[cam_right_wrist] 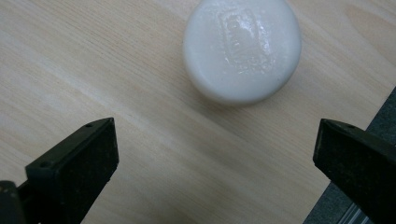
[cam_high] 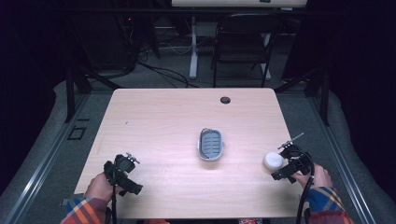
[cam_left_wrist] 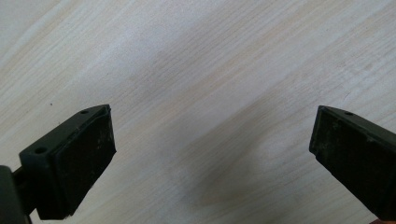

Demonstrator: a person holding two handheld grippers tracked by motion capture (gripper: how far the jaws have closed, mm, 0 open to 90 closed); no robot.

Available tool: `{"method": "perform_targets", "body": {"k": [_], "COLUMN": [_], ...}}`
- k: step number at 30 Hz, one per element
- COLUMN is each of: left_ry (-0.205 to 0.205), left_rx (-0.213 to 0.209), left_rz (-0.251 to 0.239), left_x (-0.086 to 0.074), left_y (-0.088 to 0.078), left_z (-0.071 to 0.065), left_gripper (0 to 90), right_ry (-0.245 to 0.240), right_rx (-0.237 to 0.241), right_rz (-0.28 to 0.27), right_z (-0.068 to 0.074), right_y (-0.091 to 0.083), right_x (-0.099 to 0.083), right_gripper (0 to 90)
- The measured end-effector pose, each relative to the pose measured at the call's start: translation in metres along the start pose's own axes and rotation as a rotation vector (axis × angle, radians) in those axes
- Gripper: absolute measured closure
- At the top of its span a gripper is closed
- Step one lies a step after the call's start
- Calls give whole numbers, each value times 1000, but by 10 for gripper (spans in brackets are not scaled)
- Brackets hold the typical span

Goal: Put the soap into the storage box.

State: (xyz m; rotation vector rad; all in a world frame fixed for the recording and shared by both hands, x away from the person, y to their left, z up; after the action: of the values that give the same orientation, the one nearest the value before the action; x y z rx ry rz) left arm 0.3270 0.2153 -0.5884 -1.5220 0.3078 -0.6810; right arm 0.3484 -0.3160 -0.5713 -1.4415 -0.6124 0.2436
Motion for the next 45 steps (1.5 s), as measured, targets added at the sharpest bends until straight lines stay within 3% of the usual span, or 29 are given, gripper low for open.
{"method": "perform_targets", "body": {"k": [9, 12, 19, 20, 25, 29, 33, 34, 36, 37, 38, 40, 45], "left_ry": [3, 0, 6, 8, 3, 13, 15, 16, 10, 13, 10, 9, 9], "left_rx": [0, 1, 5, 7, 1, 4, 4, 5, 4, 4, 2, 3, 7], "left_rz": [2, 2, 10, 12, 14, 21, 23, 23, 18, 21, 22, 21, 22], "left_x": [-1, -1, 0, -1, -1, -1, -1, -1, -2, -2, -2, -2, -2], "left_y": [0, 0, 1, 1, 2, 3, 3, 3, 2, 2, 3, 3, 3], "left_z": [0, 0, -1, -1, -1, -2, -2, -2, -1, -1, -1, -1, -2], "left_gripper": [0, 0, 0, 0, 0, 0, 0, 0, 0, 0, 0, 0, 0], "right_ry": [-6, -1, -46, -55, -57, -56, -52, -74, -97, -65, -95, -47, -99], "right_rx": [3, 10, 29, -6, -28, 18, 10, 2, -15, -15, -26, -9, -12], "right_rz": [9, -20, -19, -5, 3, -2, 27, 67, 95, 59, 99, 53, 170], "right_z": [0, 1, 0, -3, -6, -5, -5, -8, -11, -9, -12, -10, -15], "right_y": [1, 0, -3, -3, -3, 3, 13, 14, 16, 22, 21, 29, 34], "right_x": [2, 5, 12, 13, 23, 34, 42, 44, 49, 52, 54, 59, 59], "right_gripper": [0, 0, 0, 0, 0, 0, 0, 0, 0, 0, 0, 0, 0]}}
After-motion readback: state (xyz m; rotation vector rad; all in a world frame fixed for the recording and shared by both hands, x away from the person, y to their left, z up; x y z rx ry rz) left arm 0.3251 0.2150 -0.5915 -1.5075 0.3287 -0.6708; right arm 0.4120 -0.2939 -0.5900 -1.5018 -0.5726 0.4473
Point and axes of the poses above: each handheld gripper's, and its own axes: y roughly forward along the jaws, x roughly out of its top, z roughly to its left, the point moved 6 cm from there along y, roughly forward along the jaws, and after that the axes turned 2 degrees about -y, right-handed, at the moved point
